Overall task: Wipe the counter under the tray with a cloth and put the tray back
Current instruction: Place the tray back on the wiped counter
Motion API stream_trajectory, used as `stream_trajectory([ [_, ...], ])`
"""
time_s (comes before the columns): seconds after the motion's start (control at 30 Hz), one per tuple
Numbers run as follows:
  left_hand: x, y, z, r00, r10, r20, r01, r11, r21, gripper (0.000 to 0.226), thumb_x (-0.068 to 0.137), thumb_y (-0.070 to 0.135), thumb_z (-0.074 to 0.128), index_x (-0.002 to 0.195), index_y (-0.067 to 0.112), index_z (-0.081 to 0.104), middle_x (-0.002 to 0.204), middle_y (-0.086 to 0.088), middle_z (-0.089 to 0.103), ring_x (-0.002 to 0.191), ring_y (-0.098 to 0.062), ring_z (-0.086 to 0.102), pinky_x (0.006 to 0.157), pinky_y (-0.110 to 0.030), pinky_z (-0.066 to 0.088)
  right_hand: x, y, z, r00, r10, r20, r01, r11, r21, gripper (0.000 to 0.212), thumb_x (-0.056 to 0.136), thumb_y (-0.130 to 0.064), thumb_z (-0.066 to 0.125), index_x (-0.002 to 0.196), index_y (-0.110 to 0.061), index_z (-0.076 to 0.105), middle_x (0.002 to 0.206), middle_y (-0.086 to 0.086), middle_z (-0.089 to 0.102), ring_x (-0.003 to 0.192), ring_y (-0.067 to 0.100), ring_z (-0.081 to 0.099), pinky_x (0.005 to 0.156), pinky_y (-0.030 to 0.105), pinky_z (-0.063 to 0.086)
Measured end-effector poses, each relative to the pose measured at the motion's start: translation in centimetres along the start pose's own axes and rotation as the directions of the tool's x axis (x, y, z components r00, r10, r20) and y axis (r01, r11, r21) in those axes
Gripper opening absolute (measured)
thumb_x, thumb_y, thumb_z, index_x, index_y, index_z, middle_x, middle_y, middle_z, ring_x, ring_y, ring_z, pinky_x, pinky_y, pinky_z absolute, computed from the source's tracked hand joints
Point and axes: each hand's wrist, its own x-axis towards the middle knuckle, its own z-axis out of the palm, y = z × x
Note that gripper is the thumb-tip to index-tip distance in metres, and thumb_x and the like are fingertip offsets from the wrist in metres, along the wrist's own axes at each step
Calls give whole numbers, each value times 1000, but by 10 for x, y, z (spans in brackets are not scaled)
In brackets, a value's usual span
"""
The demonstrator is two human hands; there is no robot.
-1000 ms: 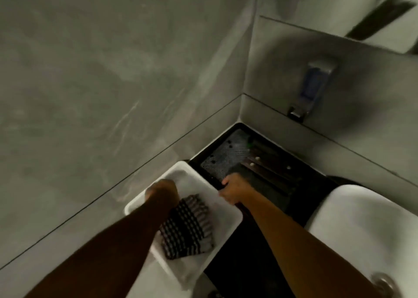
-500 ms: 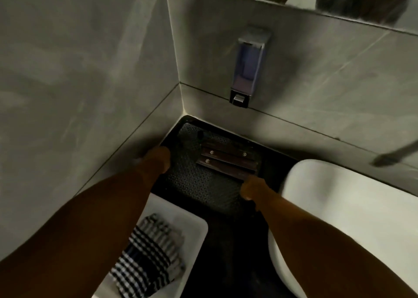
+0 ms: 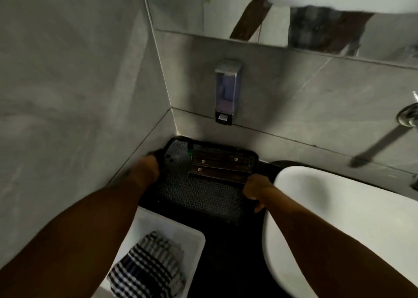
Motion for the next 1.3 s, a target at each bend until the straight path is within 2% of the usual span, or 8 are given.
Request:
stream_trajectory([
  [0.3,-116,63,-84,992,-108,72,110,993,-31,35,90,20,59,116,-1,65,123,-18,64,113,-33,62,94,-34,50,-64,43,-52,984,-40,-172,58,993,100,9,89,-8,62,95,-2,62,100,19,71,79,33,74,69,42,64],
  [0.47,-166,121,-72,991,-102,86,112,985,-127,15,85,15,62,75,3,61,91,-21,67,96,-38,70,61,-30,53,-93,120,-89,973,-21,-229,55,988,145,14,91,-18,61,99,-7,62,92,15,70,78,28,73,71,40,64],
  [0.57,-202,172,-52,991,-92,102,108,979,-170,14,80,14,64,85,1,68,92,-19,71,84,-35,71,68,-36,58,-112,185,-114,970,23,-243,10,991,135,18,91,-19,61,102,-6,63,95,16,70,80,28,72,71,38,64],
  [0.67,-240,236,-35,984,-27,178,66,974,-218,14,77,10,68,83,-3,70,79,-17,68,66,-31,67,53,-33,56,-129,258,-143,961,62,-269,-28,991,129,16,89,-19,60,97,-6,64,94,17,70,78,29,72,67,37,63],
  [0.87,-299,350,14,968,71,242,12,945,-328,37,70,6,71,105,-6,67,102,-22,71,88,-36,71,74,-43,62,-155,390,-197,928,188,-321,-160,981,110,21,86,-15,63,97,2,66,93,24,68,76,36,73,64,46,64],
  [1.0,-348,432,55,944,140,299,-20,929,-371,30,69,2,70,98,-6,70,89,-19,73,75,-32,74,67,-43,63,-180,489,-228,892,296,-343,-289,955,74,22,80,-15,68,92,3,68,86,21,69,72,36,75,57,47,62],
  [1.17,-400,528,95,930,237,282,-138,934,-330,26,74,11,72,96,0,65,90,-13,71,70,-24,71,60,-31,61,-209,588,-265,817,439,-374,-414,898,151,14,85,-7,64,84,5,58,77,24,60,83,42,73,69,52,62],
  [1.3,-428,598,127,899,318,302,-227,926,-301,27,72,12,69,97,1,67,98,-17,73,76,-28,74,62,-37,64,-223,660,-282,768,514,-382,-482,857,183,30,87,-8,60,110,10,62,111,30,64,101,42,68,80,44,59],
])
